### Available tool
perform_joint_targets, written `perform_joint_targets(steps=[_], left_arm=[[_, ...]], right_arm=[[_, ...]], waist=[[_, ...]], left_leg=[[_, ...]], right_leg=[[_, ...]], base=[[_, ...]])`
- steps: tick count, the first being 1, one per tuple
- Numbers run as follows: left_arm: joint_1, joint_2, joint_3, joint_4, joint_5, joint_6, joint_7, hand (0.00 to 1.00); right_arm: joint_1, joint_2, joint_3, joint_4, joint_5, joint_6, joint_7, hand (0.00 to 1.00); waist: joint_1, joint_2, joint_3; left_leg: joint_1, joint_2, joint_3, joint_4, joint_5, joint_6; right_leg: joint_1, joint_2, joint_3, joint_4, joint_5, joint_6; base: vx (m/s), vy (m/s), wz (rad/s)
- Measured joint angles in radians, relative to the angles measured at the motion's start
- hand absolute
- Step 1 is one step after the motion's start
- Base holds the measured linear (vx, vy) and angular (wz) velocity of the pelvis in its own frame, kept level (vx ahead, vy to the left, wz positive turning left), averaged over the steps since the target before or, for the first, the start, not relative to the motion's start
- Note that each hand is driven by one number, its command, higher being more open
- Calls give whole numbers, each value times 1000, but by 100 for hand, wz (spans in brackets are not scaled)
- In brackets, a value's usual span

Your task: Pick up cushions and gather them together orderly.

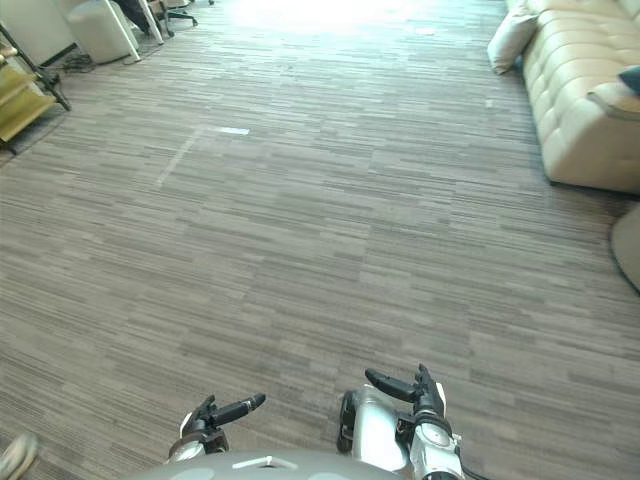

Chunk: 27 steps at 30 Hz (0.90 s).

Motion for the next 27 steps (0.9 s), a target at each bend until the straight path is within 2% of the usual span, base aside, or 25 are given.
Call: perform_joint_targets(steps=[1, 3, 4, 6, 7, 8, 9, 10, 11, 12, 13, 14, 15, 16, 17, 18, 19, 20, 22, 23, 24, 25, 26, 27], left_arm=[[5, 4, 2, -20, -1, -2, 1, 100], [10, 11, 5, -47, -5, -9, 1, 100], [8, 7, 13, -54, -8, -13, 1, 100], [8, 7, 15, -63, -11, -15, 1, 100], [8, 2, 24, -79, -20, -24, 2, 100], [7, -1, 26, -84, -22, -27, 2, 100], [6, 0, 26, -87, -25, -27, 1, 100], [6, 0, 26, -90, -30, -27, 1, 100], [5, 8, 24, -90, -38, -25, 1, 100], [6, 15, 23, -88, -37, -24, 0, 100], [4, 30, 26, -82, -38, -22, 0, 100], [1, 50, 24, -78, -38, -22, 2, 100], [-1, 57, 23, -76, -38, -22, 2, 100], [-13, 74, 20, -60, -37, -10, 3, 100], [-24, 84, 11, -36, -37, -3, 3, 100], [-31, 87, 2, -10, -36, 4, 8, 100], [-31, 87, -2, -7, -35, 6, 10, 100], [-26, 83, -14, 2, -25, 11, 13, 100], [-25, 83, -57, 15, -10, 13, 12, 100], [-26, 84, -77, 20, -8, 13, 10, 100], [-26, 84, -80, 21, -7, 14, 10, 100], [-27, 81, -88, 36, -6, 17, 10, 100], [-25, 85, -110, 39, 1, 17, 9, 100], [-24, 84, -114, 40, 4, 16, 7, 100]], right_arm=[[-1, 4, 16, 19, 0, 6, -5, 100], [5, 9, 27, 36, 0, 13, -4, 100], [2, 6, 25, 52, 0, 16, -6, 100], [7, 5, 27, 55, 1, 23, -9, 100], [12, 12, 27, 57, 1, 22, -11, 100], [13, 13, 27, 59, 1, 22, -12, 100], [16, 14, 28, 61, 1, 21, -15, 100], [18, 14, 34, 61, 1, 21, -18, 100], [28, 27, 49, 65, 1, 21, -24, 100], [31, 33, 54, 65, 1, 21, -24, 100], [39, 50, 47, 66, 2, 20, -24, 100], [40, 70, 38, 67, 1, 20, -25, 100], [39, 78, 32, 66, 1, 19, -24, 100], [37, 80, 26, 67, 1, 17, -18, 100], [38, 79, 24, 66, 1, 14, -16, 100], [37, 78, 18, 54, 1, 9, -15, 100], [39, 75, 17, 46, 0, 9, -10, 100], [43, 64, 15, 29, 1, -2, -4, 100], [42, 58, -3, 3, 1, -17, -5, 100], [39, 55, -20, -11, 3, -26, -4, 100], [37, 55, -23, -12, 4, -27, -3, 100], [17, 43, -27, -13, 4, -26, -3, 100], [15, 39, -28, -17, 2, -27, -3, 100], [12, 36, -35, -18, 5, -24, -2, 100]], waist=[[4, -18, 6], [13, -37, 2], [27, -37, 4], [39, -38, 5], [52, -45, 9], [54, -49, 11], [55, -49, 10], [57, -49, 10], [69, -75, -8], [70, -77, -20], [70, -109, -35], [71, -147, -39], [73, -160, -37], [72, -179, -37], [66, -175, -33], [61, -172, -29], [58, -170, -29], [48, -150, -28], [25, -128, -26], [13, -119, -20], [11, -118, -19], [-3, -106, -12], [-12, -107, -11], [-13, -104, -7]], left_leg=[[-65, 11, 49, 45, -20, 34], [-190, 5, 124, -68, -56, 90], [-235, -5, 150, -176, -80, 107], [-290, -26, 152, -306, -84, 111], [-338, -57, 146, -501, -59, 110], [-348, -73, 143, -581, -39, 107], [-368, -98, 133, -734, 11, 117], [-378, -105, 135, -763, 40, 147], [-382, -121, 138, -719, 138, 197], [-382, -125, 146, -702, 157, 213], [-377, -139, 165, -663, 148, 225], [-346, -164, 183, -637, 87, 232], [-329, -175, 189, -628, 62, 235], [-272, -203, 192, -610, -3, 238], [-233, -218, 184, -610, -38, 240], [-157, -232, 178, -620, -81, 243], [-127, -235, 176, -630, -93, 242], [-36, -238, 159, -683, -121, 243], [86, -233, 120, -795, -128, 234], [149, -225, 98, -845, -132, 226], [163, -224, 95, -855, -134, 228], [247, -208, 91, -920, -137, 233], [316, -201, 84, -971, -139, 236], [343, -194, 73, -988, -141, 236]], right_leg=[[97, 16, 21, -79, -4, 0], [202, 28, 64, -189, 0, 10], [243, 30, 93, -223, 1, 13], [293, 29, 121, -270, -2, 16], [353, 22, 151, -322, -9, 29], [372, 18, 159, -336, -15, 39], [421, 12, 180, -366, -44, 64], [444, 7, 192, -371, -65, 74], [462, -24, 233, -357, -93, 100], [457, -37, 243, -332, -96, 107], [427, -72, 258, -230, -104, 122], [369, -109, 268, -57, -95, 140], [336, -125, 272, 39, -76, 170], [233, -156, 281, 315, 74, 236], [175, -173, 284, 466, 139, 278], [100, -192, 267, 616, 136, 274], [76, -197, 257, 648, 130, 264], [2, -200, 208, 688, 100, 218], [-135, -197, 118, 632, 63, 190], [-213, -189, 81, 541, 47, 177], [-225, -188, 75, 521, 44, 170], [-289, -174, 39, 315, 43, 152], [-305, -163, 21, 56, 98, 162], [-308, -157, 24, 30, 190, 129]], base=[[396, -91, -35], [461, -71, -57], [675, 4, -70], [508, 56, -61], [314, 73, -52], [527, 140, -61], [691, 231, -45], [865, 290, -73], [792, 273, -61], [705, 239, -66], [692, 238, -38], [553, 188, -31], [532, 191, -9], [522, 201, 9], [911, 316, 20], [645, 211, 18], [643, 170, 19], [510, 86, 26], [773, 47, 54], [668, -45, 50], [698, -91, 51], [713, -140, 60], [715, -174, 70], [939, -305, 60]])
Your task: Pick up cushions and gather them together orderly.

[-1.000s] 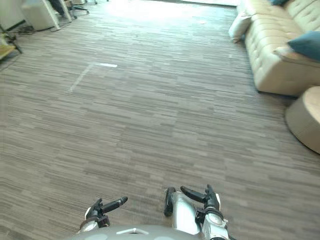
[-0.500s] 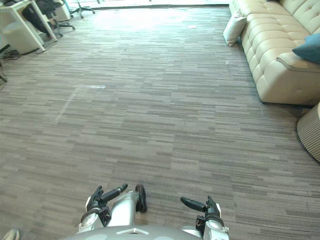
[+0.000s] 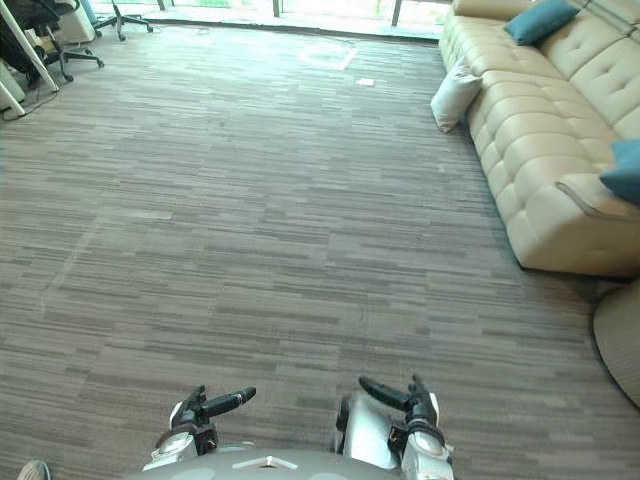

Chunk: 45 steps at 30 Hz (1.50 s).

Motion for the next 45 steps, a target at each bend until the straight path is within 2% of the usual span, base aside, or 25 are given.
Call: perform_joint_targets(steps=[1, 4, 6, 7, 9, 12, 14, 16, 18, 19, 20, 21, 23, 25, 27, 28, 29, 31, 34, 35, 36, 37, 40, 42, 45], left_arm=[[0, -27, 1, 18, 5, 1, -4, 100], [-1, -45, -1, 15, 27, 0, -20, 100], [22, -61, 19, -6, 27, -1, -16, 100], [22, -68, 29, -12, 25, 0, -17, 100], [24, -66, 63, -58, 25, -1, -20, 100], [30, -47, 75, -111, 20, -24, -19, 100], [30, -50, 87, -134, 0, -34, -23, 100], [29, -52, 91, -143, -19, -43, -22, 100], [30, -53, 93, -139, -37, -43, -14, 100], [31, -48, 93, -131, -45, -43, -13, 100], [21, -25, 89, -132, -41, -42, -14, 100], [19, -14, 89, -131, -40, -42, -19, 100], [20, -2, 94, -117, -44, -37, -12, 100], [16, 8, 84, -82, -41, -28, -3, 100], [10, 6, 78, -58, -41, -15, 6, 100], [15, -5, 61, -41, -40, -14, 11, 100], [17, -5, 52, -39, -40, -13, 12, 100], [21, -3, 27, -31, -33, -12, 8, 100], [22, 4, 4, -20, -7, -6, 4, 100], [22, 3, -4, -14, -1, -6, 2, 100], [16, -22, -3, 8, 2, -2, 0, 100], [14, -25, -2, 2, 9, -1, -10, 100], [7, -55, 12, -11, 26, -6, -20, 100], [7, -70, 53, -31, 26, -7, -23, 100], [36, -69, 88, -72, 22, -8, -24, 100]], right_arm=[[-16, -30, -3, 13, -6, 6, 2, 100], [-19, -35, -24, -7, -3, 12, 1, 100], [-8, -32, -16, -14, -1, 18, 1, 100], [-10, -32, -14, -12, -3, 19, 1, 100], [-13, -29, 20, 15, -3, 32, -1, 100], [-2, -4, 58, 33, -3, 38, -6, 100], [2, -2, 64, 34, -2, 46, -4, 100], [8, 3, 66, 34, -1, 46, -9, 100], [18, -5, 63, 49, -1, 45, -10, 100], [17, -1, 65, 69, -1, 46, -14, 100], [16, 25, 61, 76, -1, 46, -19, 100], [19, 41, 61, 78, -1, 46, -18, 100], [24, 51, 59, 84, -1, 47, -12, 100], [26, 43, 44, 85, -2, 38, -11, 100], [28, 36, 45, 49, -4, 34, 1, 100], [32, 17, 51, 18, -3, 23, 3, 100], [32, 16, 49, 10, -3, 21, 1, 100], [31, 14, 40, -15, -3, 10, -2, 100], [20, 12, 29, -33, -2, -1, -2, 100], [21, 6, 19, -32, 7, 2, 1, 100], [-2, -20, 18, -23, -1, 6, 0, 100], [-9, -24, 19, -19, -4, 7, 0, 100], [-13, -15, 17, -10, -3, 29, -1, 100], [-13, -24, 24, -8, -5, 37, 2, 100], [-4, -21, 39, 18, -4, 41, -4, 100]], waist=[[8, 47, -3], [-14, 59, 2], [-15, 106, -4], [-13, 113, -2], [1, 102, 16], [23, 40, 15], [39, 40, 17], [50, 35, 20], [68, 45, 14], [80, 30, -6], [76, -21, -23], [72, -44, -24], [76, -65, -28], [66, -65, -26], [59, -59, -23], [51, -26, -15], [47, -21, -16], [25, -9, -14], [9, -10, -10], [1, -5, -10], [10, 36, -16], [10, 42, -18], [1, 62, -13], [8, 91, -3], [14, 78, 0]], left_leg=[[45, 45, -10, -4, 13, -27], [41, 48, -58, 114, 133, -116], [-179, 124, -145, 643, 249, -253], [-220, 137, -150, 725, 258, -265], [-424, 198, -112, 1078, 196, -222], [-595, 203, 21, 988, 117, -153], [-689, 197, 82, 776, 93, -122], [-741, 164, 101, 546, 112, -116], [-754, 120, 99, 277, 289, -55], [-736, 98, 93, 279, 364, -42], [-728, 72, 118, 296, 325, -26], [-721, 61, 125, 352, 263, -10], [-660, 38, 143, 405, 165, 2], [-534, -2, 142, 388, 64, -2], [-406, -19, 143, 349, 4, -4], [-270, -15, 137, 258, -24, -15], [-240, -12, 134, 235, -27, -20], [-151, 8, 116, 163, -37, -37], [-10, 40, 105, 81, -47, -48], [43, 49, 78, 70, -54, -59], [56, 88, 55, 80, -39, -67], [45, 90, 44, 92, -18, -74], [-32, 115, -58, 347, 227, -177], [-227, 175, -119, 796, 295, -258], [-414, 228, -23, 1019, 207, -198]], right_leg=[[26, 32, -10, 45, 20, -74], [14, -6, -15, 245, -125, -108], [156, 59, -14, 148, -248, -84], [176, 74, -14, 133, -252, -88], [378, 139, 3, -6, -265, -107], [560, 140, 64, -180, -260, -98], [653, 138, 115, -270, -260, -97], [722, 121, 149, -334, -264, -86], [788, 108, 214, -343, -275, -65], [797, 89, 254, -328, -273, -63], [774, 38, 273, -282, -251, -39], [750, 16, 302, -198, -199, 11], [713, 0, 325, -10, -90, 37], [548, -35, 327, 398, 164, 193], [385, -68, 267, 676, 90, 130], [242, -67, 186, 744, -21, 51], [209, -65, 165, 737, -42, 48], [93, -59, 82, 640, -103, 49], [-29, -28, 2, 219, -103, 28], [-18, 0, 10, 72, 44, -48], [-5, 22, -15, 107, -5, -106], [-8, 24, -12, 123, -29, -107], [91, 20, -26, 155, -176, -114], [221, 71, -34, 64, -198, -111], [416, 112, -25, -83, -217, -119]], base=[[818, -291, 29], [860, -359, 31], [662, -264, 8], [511, -139, -25], [621, -120, -43], [647, -74, -56], [601, 59, -79], [651, 156, -78], [779, 276, -81], [746, 259, -61], [765, 242, -41], [748, 253, -15], [728, 267, -8], [805, 271, 5], [642, 159, -5], [647, 90, 0], [637, 62, 11], [506, -48, 32], [765, -204, 42], [968, -350, 39], [810, -304, 28], [917, -354, 14], [641, -284, 20], [562, -206, -6], [485, -73, -14]])
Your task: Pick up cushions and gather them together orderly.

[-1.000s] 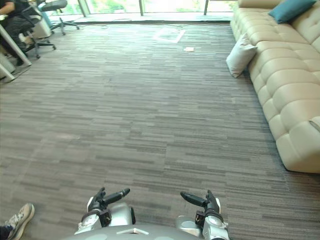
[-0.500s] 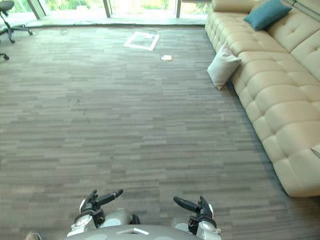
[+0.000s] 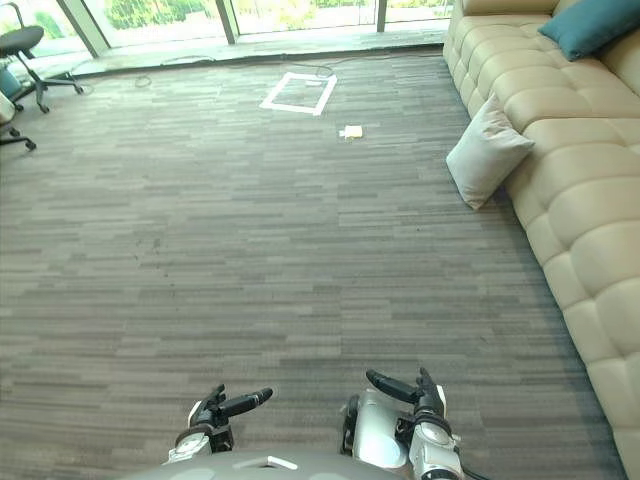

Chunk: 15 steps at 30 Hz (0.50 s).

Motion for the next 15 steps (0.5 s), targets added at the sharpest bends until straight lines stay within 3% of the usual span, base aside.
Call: perform_joint_targets(steps=[3, 5, 6, 8, 9, 10, 11, 12, 13, 15], left_arm=[[2, 7, 5, -30, -12, -14, 0, 100], [0, 6, 8, -47, -22, -19, 1, 100], [0, 6, 8, -48, -24, -22, 1, 100], [-3, 5, 26, -51, -29, -32, 1, 100], [-2, 0, 33, -49, -38, -33, 5, 100], [-2, 3, 33, -47, -42, -33, 6, 100], [-3, 18, 33, -47, -41, -32, 6, 100], [-3, 25, 32, -47, -36, -32, 6, 100], [-5, 42, 29, -41, -29, -30, 4, 100], [-16, 57, 28, -16, -29, -21, 8, 100]], right_arm=[[8, 0, 17, 19, 0, 8, 0, 100], [10, 2, 20, 35, 0, 9, -3, 100], [10, 3, 20, 39, 0, 9, -3, 100], [13, 10, 24, 54, 0, 9, -6, 100], [15, 8, 29, 55, 0, 8, -5, 100], [18, 12, 37, 62, 0, 8, -7, 100], [22, 27, 45, 63, 1, 8, -12, 100], [27, 37, 48, 59, 1, 8, -14, 100], [33, 53, 53, 58, 1, 4, -16, 100], [38, 62, 53, 58, 0, 5, -11, 100]], waist=[[12, -17, 1], [35, -24, 6], [42, -27, 7], [55, -43, 8], [59, -40, 5], [63, -46, -5], [62, -71, -25], [60, -85, -34], [57, -113, -52], [58, -133, -61]], left_leg=[[-133, -6, 81, -112, -82, 45], [-199, -48, 128, -394, -118, 71], [-207, -60, 129, -449, -116, 71], [-235, -108, 126, -673, -69, 75], [-248, -114, 123, -726, 13, 103], [-246, -120, 123, -706, 67, 121], [-246, -135, 134, -671, 38, 146], [-247, -144, 146, -665, 16, 152], [-241, -163, 166, -646, -18, 167], [-196, -188, 193, -618, -96, 179]], right_leg=[[94, 2, 14, -84, -7, 12], [179, -6, 59, -154, -3, 40], [197, -11, 69, -165, -5, 45], [262, -35, 110, -218, -28, 83], [299, -44, 152, -236, -60, 117], [309, -52, 183, -231, -71, 124], [303, -83, 222, -209, -69, 121], [287, -98, 237, -184, -66, 120], [256, -128, 260, -121, -54, 140], [181, -163, 305, 107, -5, 191]], base=[[371, 3, -17], [432, 99, -59], [589, 202, -74], [574, 236, -77], [581, 293, -87], [606, 305, -92], [629, 314, -57], [601, 307, -42], [590, 311, -22], [553, 306, -19]])
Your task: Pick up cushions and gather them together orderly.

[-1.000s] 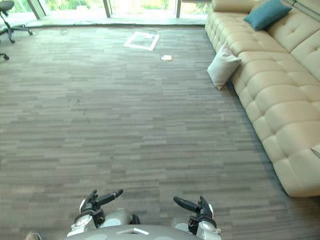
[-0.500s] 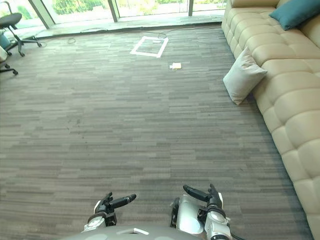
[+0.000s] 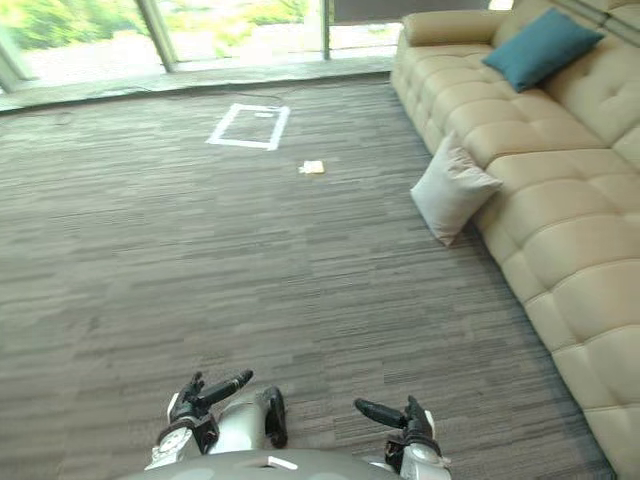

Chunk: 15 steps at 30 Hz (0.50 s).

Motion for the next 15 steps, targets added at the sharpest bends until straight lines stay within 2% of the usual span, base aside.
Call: perform_joint_targets(steps=[1, 2, 3, 5, 6, 7, 9, 10, 11, 12, 13, 15], left_arm=[[-6, 3, -1, 16, 0, 8, 2, 100], [-11, 6, -4, 34, 1, 14, 5, 100], [-19, 5, -7, 49, 0, 18, 14, 100], [-14, -4, -27, 59, 1, 24, 16, 100], [-13, -3, -46, 61, 3, 24, 14, 100], [-13, -4, -49, 67, 4, 24, 12, 100], [-12, -4, -49, 84, 6, 25, 12, 100], [-10, -4, -49, 87, 10, 27, 12, 100], [4, 2, -72, 86, 24, 26, 11, 100], [4, 4, -75, 86, 25, 26, 10, 100], [-6, -17, -74, 108, 27, 30, 11, 100], [-8, -47, -66, 103, 40, 29, 8, 100]], right_arm=[[-1, -7, 0, -5, 0, -1, 5, 100], [0, -14, -1, -9, 0, -4, 8, 100], [2, -21, -4, -17, 0, -5, 10, 100], [2, -32, -5, -37, -1, -15, 13, 100], [3, -32, -13, -49, -1, -23, 12, 100], [-9, -37, -28, -48, -1, -31, 11, 100], [-21, -36, -40, -49, 0, -33, 10, 100], [-27, -37, -41, -50, 0, -35, 9, 100], [-30, -39, -41, -49, 0, -33, 8, 100], [-30, -38, -40, -47, -1, -33, 8, 100], [-49, -55, -53, -42, -2, -31, 12, 100], [-50, -65, -48, -48, -6, -34, 16, 100]], waist=[[-3, 5, 3], [-6, 13, 9], [-7, 18, 15], [-12, 39, 18], [-20, 46, 20], [-25, 54, 26], [-41, 57, 28], [-50, 58, 29], [-59, 54, 29], [-59, 52, 30], [-52, 95, 35], [-57, 122, 34]], left_leg=[[34, -8, 3, -2, -23, 5], [83, -18, 5, -12, -47, 5], [161, -27, 13, -45, -68, 3], [291, -29, 30, -146, -80, -8], [335, -25, 35, -186, -80, -17], [397, -22, 49, -238, -75, -26], [464, -15, 56, -285, -75, -27], [490, -13, 56, -309, -75, -27], [543, -25, 53, -360, -77, -41], [550, -31, 50, -365, -77, -46], [587, 1, 44, -370, -77, -81], [567, 30, 35, -288, -47, -119]], right_leg=[[-55, -7, 18, 147, 56, 27], [-112, -16, 21, 302, 90, 69], [-180, -27, -6, 448, 91, 70], [-304, -28, -95, 545, 72, 33], [-365, -26, -147, 534, 60, 14], [-429, -18, -213, 468, 36, -22], [-489, 6, -283, 318, 24, -50], [-506, 17, -306, 227, 28, -53], [-508, 39, -343, 5, 121, -87], [-507, 40, -344, -23, 156, -107], [-499, 70, -352, 4, 198, -196], [-488, 85, -355, 26, 120, -198]], base=[[522, 286, -11], [486, 237, -10], [472, 188, -17], [490, 145, -23], [419, 74, -20], [507, 41, -16], [419, -44, -4], [619, -155, 26], [630, -173, 26], [650, -199, 7], [549, -200, -17], [667, -301, -15]])
